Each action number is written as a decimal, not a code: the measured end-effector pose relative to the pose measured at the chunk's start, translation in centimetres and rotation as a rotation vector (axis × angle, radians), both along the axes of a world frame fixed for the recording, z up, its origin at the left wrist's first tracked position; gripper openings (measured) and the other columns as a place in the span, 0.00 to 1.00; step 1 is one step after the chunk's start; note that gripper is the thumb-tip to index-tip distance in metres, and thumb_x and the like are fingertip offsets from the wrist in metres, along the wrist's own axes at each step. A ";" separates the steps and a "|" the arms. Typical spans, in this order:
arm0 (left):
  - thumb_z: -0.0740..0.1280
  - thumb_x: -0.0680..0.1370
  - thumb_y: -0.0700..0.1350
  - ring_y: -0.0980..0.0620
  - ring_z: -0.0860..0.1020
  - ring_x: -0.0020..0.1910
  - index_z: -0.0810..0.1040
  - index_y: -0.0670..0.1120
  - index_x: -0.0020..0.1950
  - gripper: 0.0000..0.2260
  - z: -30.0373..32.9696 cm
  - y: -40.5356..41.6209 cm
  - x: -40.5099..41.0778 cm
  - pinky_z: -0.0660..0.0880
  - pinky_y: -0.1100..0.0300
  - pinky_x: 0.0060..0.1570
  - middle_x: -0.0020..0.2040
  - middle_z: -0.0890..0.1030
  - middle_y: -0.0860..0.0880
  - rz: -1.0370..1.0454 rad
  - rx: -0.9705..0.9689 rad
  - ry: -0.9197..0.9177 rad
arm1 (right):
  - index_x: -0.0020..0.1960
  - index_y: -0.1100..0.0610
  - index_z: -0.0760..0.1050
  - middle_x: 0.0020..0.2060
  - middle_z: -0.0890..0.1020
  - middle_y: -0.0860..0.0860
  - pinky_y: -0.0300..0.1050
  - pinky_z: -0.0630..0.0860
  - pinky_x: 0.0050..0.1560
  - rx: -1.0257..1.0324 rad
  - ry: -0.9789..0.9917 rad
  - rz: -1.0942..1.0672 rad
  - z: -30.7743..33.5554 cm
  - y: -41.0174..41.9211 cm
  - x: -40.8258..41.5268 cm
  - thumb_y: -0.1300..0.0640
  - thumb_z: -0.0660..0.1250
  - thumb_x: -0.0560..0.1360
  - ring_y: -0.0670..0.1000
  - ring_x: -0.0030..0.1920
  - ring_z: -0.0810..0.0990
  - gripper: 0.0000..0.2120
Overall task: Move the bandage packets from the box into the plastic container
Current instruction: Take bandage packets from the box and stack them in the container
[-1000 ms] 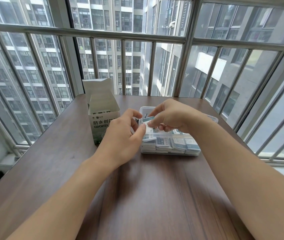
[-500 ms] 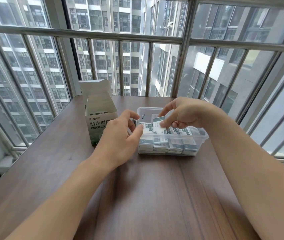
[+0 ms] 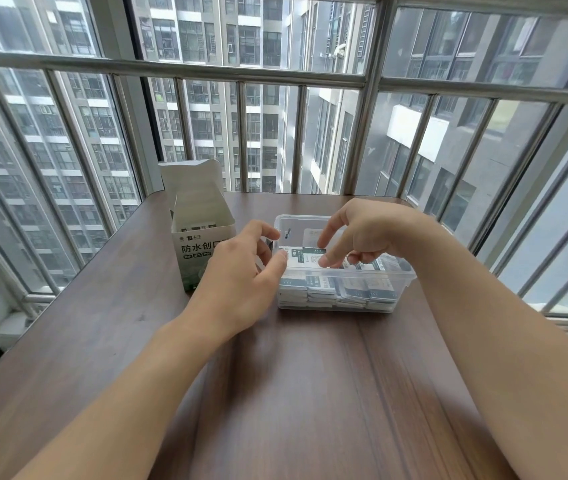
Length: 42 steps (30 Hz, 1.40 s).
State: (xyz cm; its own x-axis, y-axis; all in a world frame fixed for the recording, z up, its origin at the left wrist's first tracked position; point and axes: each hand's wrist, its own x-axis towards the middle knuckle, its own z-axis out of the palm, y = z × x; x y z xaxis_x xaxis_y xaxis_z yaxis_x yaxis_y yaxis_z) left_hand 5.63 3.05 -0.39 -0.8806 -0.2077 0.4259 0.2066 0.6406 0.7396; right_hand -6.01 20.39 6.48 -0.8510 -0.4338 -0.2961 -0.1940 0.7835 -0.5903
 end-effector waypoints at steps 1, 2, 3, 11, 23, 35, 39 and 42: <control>0.66 0.81 0.48 0.51 0.80 0.32 0.76 0.52 0.58 0.06 0.0 0.0 0.0 0.79 0.52 0.36 0.40 0.79 0.53 -0.001 0.000 0.001 | 0.54 0.58 0.83 0.31 0.85 0.51 0.37 0.72 0.27 0.006 0.001 0.002 0.0 0.0 0.1 0.60 0.82 0.67 0.45 0.25 0.77 0.16; 0.66 0.81 0.48 0.51 0.80 0.32 0.77 0.52 0.58 0.06 -0.1 0.0 0.0 0.79 0.52 0.36 0.40 0.79 0.53 -0.001 0.002 0.005 | 0.54 0.58 0.83 0.31 0.85 0.51 0.37 0.72 0.27 0.009 0.005 0.003 0.1 0.0 0.1 0.59 0.82 0.67 0.45 0.25 0.77 0.16; 0.67 0.81 0.48 0.53 0.79 0.31 0.77 0.52 0.57 0.06 -0.1 0.0 -0.1 0.78 0.53 0.37 0.39 0.79 0.53 0.003 0.001 0.011 | 0.54 0.58 0.83 0.32 0.86 0.51 0.37 0.72 0.27 0.011 0.013 0.004 0.2 0.0 0.2 0.59 0.81 0.68 0.45 0.25 0.76 0.16; 0.68 0.78 0.47 0.58 0.76 0.32 0.78 0.51 0.48 0.01 1.6 -1.0 0.5 0.70 0.68 0.33 0.33 0.77 0.55 0.193 0.011 0.409 | 0.56 0.57 0.84 0.28 0.83 0.49 0.37 0.71 0.25 -0.068 0.135 0.059 1.1 -0.2 0.1 0.56 0.77 0.73 0.44 0.23 0.72 0.13; 0.88 0.51 0.43 0.50 0.71 0.71 0.45 0.55 0.81 0.70 -1.6 -9.4 -1.5 0.72 0.51 0.70 0.79 0.59 0.53 0.159 0.417 -0.152 | 0.54 0.55 0.85 0.36 0.84 0.38 0.32 0.72 0.28 -0.489 0.333 0.370 0.7 -4.3 4.2 0.61 0.72 0.78 0.48 0.33 0.79 0.06; 0.78 0.67 0.35 0.52 0.77 0.40 0.75 0.57 0.61 0.29 0.7 -7.9 -0.8 0.77 0.50 0.40 0.52 0.80 0.54 0.039 0.156 0.348 | 0.66 0.43 0.79 0.53 0.86 0.52 0.52 0.79 0.51 -0.149 0.967 0.350 1.1 -6.8 7.9 0.51 0.72 0.75 0.59 0.53 0.82 0.19; 0.76 0.67 0.32 0.43 0.81 0.50 0.73 0.60 0.60 0.31 1.1 -8.0 -0.7 0.80 0.39 0.44 0.54 0.80 0.50 0.093 0.136 0.440 | 0.70 0.44 0.76 0.60 0.83 0.47 0.51 0.79 0.46 -0.174 1.130 0.370 1.8 -6.5 8.8 0.53 0.75 0.73 0.59 0.51 0.84 0.26; 0.75 0.66 0.29 0.39 0.81 0.51 0.73 0.62 0.59 0.33 1.3 -7.9 -0.6 0.81 0.38 0.40 0.54 0.80 0.51 0.067 0.209 0.462 | 0.65 0.44 0.79 0.47 0.86 0.50 0.47 0.72 0.36 -0.039 1.218 0.374 1.9 -6.8 9.2 0.54 0.74 0.73 0.60 0.42 0.83 0.22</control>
State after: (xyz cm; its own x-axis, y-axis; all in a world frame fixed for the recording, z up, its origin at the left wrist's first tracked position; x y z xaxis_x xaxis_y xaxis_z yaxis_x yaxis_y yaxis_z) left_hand 4.99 -4.83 0.88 -0.5917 -0.3795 0.7112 0.5059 0.5122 0.6941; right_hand 3.17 13.56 8.39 -0.3870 -0.6961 0.6047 -0.8286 0.5502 0.1030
